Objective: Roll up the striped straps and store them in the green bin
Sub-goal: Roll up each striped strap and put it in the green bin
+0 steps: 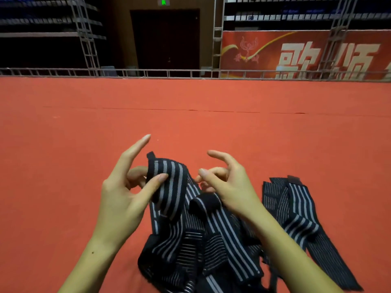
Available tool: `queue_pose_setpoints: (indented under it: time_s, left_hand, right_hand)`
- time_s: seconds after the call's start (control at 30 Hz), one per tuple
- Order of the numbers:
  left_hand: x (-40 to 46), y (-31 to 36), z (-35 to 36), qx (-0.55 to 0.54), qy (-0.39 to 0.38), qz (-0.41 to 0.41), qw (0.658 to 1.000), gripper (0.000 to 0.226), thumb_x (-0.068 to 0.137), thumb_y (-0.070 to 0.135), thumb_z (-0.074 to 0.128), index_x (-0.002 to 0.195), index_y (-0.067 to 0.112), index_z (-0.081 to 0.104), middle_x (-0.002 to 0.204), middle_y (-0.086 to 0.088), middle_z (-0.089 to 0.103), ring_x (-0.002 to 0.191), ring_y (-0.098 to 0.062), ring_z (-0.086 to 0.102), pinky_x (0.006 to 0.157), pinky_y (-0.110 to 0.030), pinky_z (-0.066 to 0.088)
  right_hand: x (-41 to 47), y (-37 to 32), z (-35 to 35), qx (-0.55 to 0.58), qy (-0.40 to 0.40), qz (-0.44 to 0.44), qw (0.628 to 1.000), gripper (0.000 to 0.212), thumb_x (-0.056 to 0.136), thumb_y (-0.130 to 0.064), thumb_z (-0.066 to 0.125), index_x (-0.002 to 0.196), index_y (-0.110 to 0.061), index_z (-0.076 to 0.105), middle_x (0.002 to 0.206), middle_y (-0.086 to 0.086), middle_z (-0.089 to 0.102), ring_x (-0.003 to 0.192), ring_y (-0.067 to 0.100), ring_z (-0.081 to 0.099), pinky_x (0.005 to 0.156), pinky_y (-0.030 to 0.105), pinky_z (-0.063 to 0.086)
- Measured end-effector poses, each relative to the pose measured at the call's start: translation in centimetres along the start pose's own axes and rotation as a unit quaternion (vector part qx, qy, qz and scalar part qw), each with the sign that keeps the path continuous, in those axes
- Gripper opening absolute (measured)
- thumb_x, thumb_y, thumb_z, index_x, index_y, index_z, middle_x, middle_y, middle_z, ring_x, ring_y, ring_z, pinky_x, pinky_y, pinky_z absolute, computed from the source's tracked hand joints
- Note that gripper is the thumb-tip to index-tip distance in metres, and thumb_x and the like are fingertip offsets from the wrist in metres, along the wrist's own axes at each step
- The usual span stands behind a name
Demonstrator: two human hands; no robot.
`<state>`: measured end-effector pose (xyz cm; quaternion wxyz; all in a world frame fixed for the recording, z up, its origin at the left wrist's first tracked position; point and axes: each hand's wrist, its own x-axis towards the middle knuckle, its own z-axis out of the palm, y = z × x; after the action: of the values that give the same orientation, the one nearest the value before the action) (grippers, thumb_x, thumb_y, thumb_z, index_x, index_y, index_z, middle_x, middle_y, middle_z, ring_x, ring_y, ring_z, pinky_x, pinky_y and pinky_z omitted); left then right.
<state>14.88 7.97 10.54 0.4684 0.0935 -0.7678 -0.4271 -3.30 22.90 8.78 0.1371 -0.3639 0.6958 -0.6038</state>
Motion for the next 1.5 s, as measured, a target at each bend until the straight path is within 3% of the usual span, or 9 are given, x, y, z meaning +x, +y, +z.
queue_pose_setpoints:
  time_s: [0.1,0.17,0.37,0.47,0.67,0.87,1.03,1.2,1.5]
  left_hand:
    - [0.5,-1.4,-0.8,0.005,0.019,-0.026,0.999,0.081,0.090,0.016,0.083,0.156,0.047,0.049,0.092,-0.004,0.080,0.079,-0.036,0.067,0.089,-0.049,0.060]
    - [0.4,-2.1,-0.9,0.011,0.016,-0.036,0.999,0.082,0.089,0.016,0.084,0.157,0.047,0.048,0.093,-0.003,0.080,0.079,-0.032,0.068,0.090,-0.048,0.060]
    - [0.4,-2.9,-1.1,0.010,0.017,-0.052,0.998,0.081,0.090,0.016,0.083,0.155,0.049,0.048,0.092,0.002,0.081,0.071,-0.024,0.061,0.078,-0.028,0.054]
    - [0.4,-3.0,-1.6,0.011,0.021,-0.068,0.997,0.080,0.091,0.015,0.082,0.155,0.050,0.048,0.090,0.003,0.080,0.068,-0.016,0.058,0.078,-0.032,0.053]
    - [0.2,-2.2,-1.4,0.002,0.039,-0.100,0.994,0.077,0.094,0.011,0.081,0.153,0.050,0.050,0.095,0.005,0.083,0.067,-0.005,0.064,0.080,-0.039,0.060]
    - [-0.1,-0.4,-0.4,-0.068,0.041,-0.136,0.987,0.077,0.096,0.003,0.078,0.152,0.048,0.051,0.099,0.001,0.084,0.080,-0.022,0.078,0.088,-0.050,0.066]
    - [-0.2,2.1,1.4,-0.183,0.006,-0.158,0.970,0.078,0.099,-0.008,0.069,0.156,0.041,0.046,0.098,-0.008,0.084,0.094,-0.027,0.082,0.075,-0.026,0.065]
    - [-0.3,3.4,1.1,-0.262,-0.011,-0.199,0.944,0.073,0.104,-0.003,0.063,0.156,0.046,0.045,0.107,-0.015,0.083,0.098,-0.034,0.082,0.074,-0.030,0.065]
    - [-0.5,4.4,1.0,-0.226,0.025,-0.193,0.955,0.061,0.100,0.015,0.073,0.150,0.043,0.053,0.099,-0.012,0.084,0.091,-0.032,0.082,0.077,-0.037,0.068]
  right_hand:
    - [2.3,5.4,-1.9,-0.283,0.015,0.061,0.957,0.076,0.103,-0.051,0.064,0.162,-0.021,0.027,0.110,-0.007,0.078,0.116,0.025,0.070,0.104,0.049,0.053]
    - [3.7,8.8,-2.0,-0.338,-0.020,0.129,0.932,0.091,0.097,-0.069,0.057,0.163,-0.026,0.012,0.126,0.007,0.074,0.126,0.036,0.065,0.105,0.052,0.051]
    - [6.3,11.3,-0.3,-0.125,-0.061,0.128,0.982,0.107,0.077,-0.051,0.091,0.163,-0.028,0.031,0.108,0.009,0.078,0.106,0.021,0.075,0.104,0.050,0.056]
    - [6.0,9.7,-0.7,-0.062,-0.053,0.084,0.993,0.108,0.071,-0.052,0.089,0.162,-0.040,0.032,0.120,0.003,0.078,0.117,0.018,0.073,0.115,0.054,0.050]
    - [3.2,1.7,-2.9,0.054,-0.055,-0.003,0.997,0.092,0.101,0.009,0.065,0.168,-0.036,0.021,0.129,0.001,0.077,0.112,0.021,0.076,0.095,0.038,0.063]
    - [-0.1,-3.4,-4.1,0.091,-0.049,-0.070,0.992,0.090,0.103,0.009,0.059,0.169,-0.036,0.017,0.143,-0.001,0.070,0.130,0.028,0.069,0.105,0.045,0.059]
    - [-3.3,-4.1,-2.8,0.081,-0.081,-0.093,0.989,0.089,0.104,0.009,0.056,0.170,-0.032,0.012,0.156,-0.003,0.060,0.143,0.023,0.058,0.113,0.041,0.053]
    - [-6.0,-2.8,-2.5,0.043,-0.119,-0.078,0.989,0.091,0.106,0.004,0.058,0.170,-0.034,0.004,0.156,-0.004,0.059,0.147,0.021,0.054,0.124,0.047,0.042]
    - [-8.3,-2.3,-1.9,-0.001,-0.196,-0.075,0.978,0.093,0.110,-0.001,0.053,0.167,-0.038,-0.011,0.157,-0.027,0.051,0.149,0.005,0.047,0.124,0.026,0.037]
